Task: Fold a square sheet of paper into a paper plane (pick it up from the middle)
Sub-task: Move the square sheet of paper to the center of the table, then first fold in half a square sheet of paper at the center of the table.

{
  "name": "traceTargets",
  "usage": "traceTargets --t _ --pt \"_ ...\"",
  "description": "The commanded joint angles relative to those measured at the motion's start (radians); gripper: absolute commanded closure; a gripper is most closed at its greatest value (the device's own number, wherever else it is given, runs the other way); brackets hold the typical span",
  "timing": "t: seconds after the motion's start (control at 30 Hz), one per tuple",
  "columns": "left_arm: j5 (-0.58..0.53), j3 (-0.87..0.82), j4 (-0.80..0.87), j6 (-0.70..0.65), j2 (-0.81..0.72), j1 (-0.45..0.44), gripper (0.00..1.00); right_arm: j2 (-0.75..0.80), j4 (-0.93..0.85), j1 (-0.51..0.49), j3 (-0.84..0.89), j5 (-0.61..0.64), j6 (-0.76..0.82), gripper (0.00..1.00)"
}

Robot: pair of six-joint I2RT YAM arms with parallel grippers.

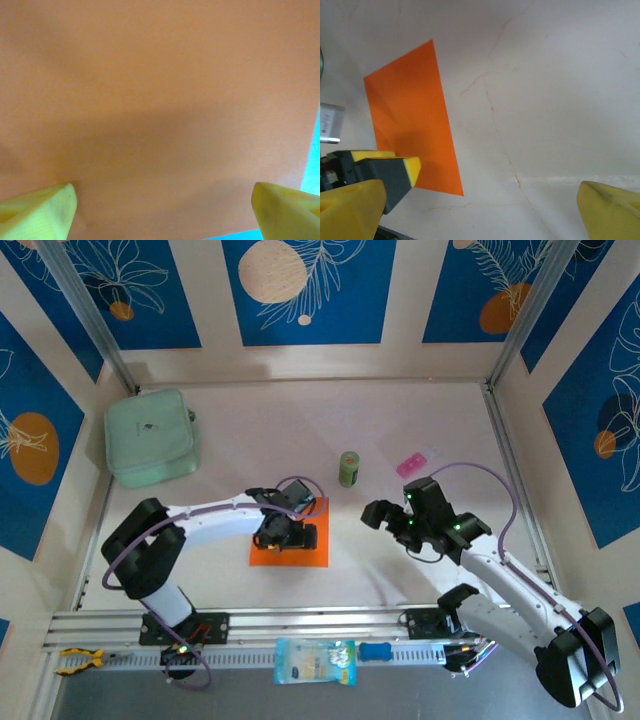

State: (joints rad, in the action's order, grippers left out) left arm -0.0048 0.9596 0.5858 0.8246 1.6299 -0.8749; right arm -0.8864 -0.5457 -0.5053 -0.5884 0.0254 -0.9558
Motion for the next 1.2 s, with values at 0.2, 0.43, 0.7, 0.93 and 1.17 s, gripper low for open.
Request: traceTargets --t 0.2,0.43,0.7,0.93,1.17 --pt "-0.079 0.171 0.208 -0.233 0.033 0.031 0.07 -0.009 -0.002 -0.019 -0.011 -0.063 0.000 0.03" --pt "-0.034 0.223 0.241 -0.290 0.115 0.042 0.06 -0.071 -0.001 -0.039 -0.027 -0.082 0.003 0.04" --pt "-0.010 0.220 0.232 -0.269 0.153 0.048 0.06 -0.150 -0.024 -0.058 -0.058 -0.087 0.010 0.04" --pt "0.005 0.220 0.230 -0.239 0.174 0.048 0.07 -0.182 -0.030 -0.065 -0.064 -0.087 0.013 0.04" --pt "-0.009 0.214 0.226 -0.214 0.168 0.059 0.06 -0.209 -0.035 -0.068 -0.085 -0.091 0.023 0.04"
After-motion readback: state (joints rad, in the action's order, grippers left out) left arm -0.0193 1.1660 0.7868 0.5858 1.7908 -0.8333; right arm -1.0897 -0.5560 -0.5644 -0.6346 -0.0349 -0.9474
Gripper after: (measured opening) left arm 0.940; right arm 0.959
